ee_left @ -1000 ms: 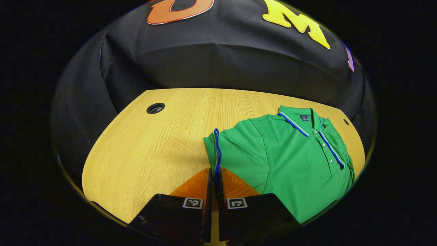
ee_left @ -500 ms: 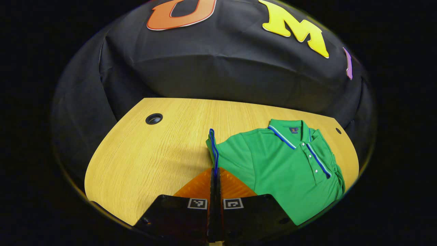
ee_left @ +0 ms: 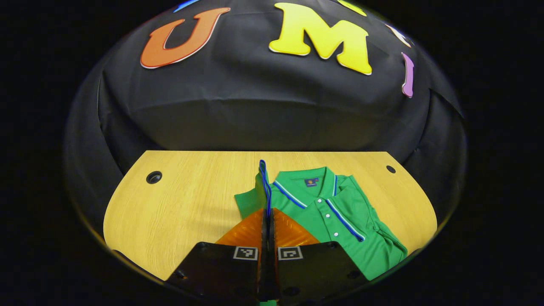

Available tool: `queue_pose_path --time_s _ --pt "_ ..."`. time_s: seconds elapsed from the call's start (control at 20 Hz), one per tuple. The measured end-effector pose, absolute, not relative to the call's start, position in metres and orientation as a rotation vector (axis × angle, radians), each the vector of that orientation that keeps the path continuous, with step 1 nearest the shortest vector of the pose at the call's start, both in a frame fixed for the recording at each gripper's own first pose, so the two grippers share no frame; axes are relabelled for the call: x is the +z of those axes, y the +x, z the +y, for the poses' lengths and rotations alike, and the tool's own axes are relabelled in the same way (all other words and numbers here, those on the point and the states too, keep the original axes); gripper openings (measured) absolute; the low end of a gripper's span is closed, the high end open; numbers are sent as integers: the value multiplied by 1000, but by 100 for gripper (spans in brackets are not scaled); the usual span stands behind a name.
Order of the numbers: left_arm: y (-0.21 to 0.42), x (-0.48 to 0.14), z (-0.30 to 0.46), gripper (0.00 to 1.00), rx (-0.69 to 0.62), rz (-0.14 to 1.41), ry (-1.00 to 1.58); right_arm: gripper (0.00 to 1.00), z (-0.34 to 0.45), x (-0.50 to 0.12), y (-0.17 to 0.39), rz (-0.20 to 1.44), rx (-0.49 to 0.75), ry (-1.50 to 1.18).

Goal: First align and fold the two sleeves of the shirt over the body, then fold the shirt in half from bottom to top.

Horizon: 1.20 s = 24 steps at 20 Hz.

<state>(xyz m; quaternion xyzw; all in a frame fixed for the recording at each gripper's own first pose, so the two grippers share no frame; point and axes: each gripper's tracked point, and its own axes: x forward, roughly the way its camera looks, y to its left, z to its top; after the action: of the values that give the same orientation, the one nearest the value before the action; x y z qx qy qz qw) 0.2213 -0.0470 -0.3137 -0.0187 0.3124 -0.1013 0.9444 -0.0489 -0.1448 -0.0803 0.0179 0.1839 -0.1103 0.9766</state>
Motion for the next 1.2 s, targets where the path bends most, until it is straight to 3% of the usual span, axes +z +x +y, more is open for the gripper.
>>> queue_pose_path --time_s 0.3,0.35,0.55,0.95,1.2 --pt "212 -309 -111 10 -297 647 -86 95 -157 -83 -53 363 -235 66" --pt "208 -306 -116 20 -298 642 -86 95 -157 -84 -52 367 -230 70" --pt "193 -284 -119 100 -291 598 -74 94 -154 -87 -41 367 -184 43" --pt "110 -216 -75 100 -214 484 -51 95 -121 -117 -1 389 -10 -9" --pt "47 -211 -52 100 -177 493 -50 95 -93 -147 12 447 133 -17"
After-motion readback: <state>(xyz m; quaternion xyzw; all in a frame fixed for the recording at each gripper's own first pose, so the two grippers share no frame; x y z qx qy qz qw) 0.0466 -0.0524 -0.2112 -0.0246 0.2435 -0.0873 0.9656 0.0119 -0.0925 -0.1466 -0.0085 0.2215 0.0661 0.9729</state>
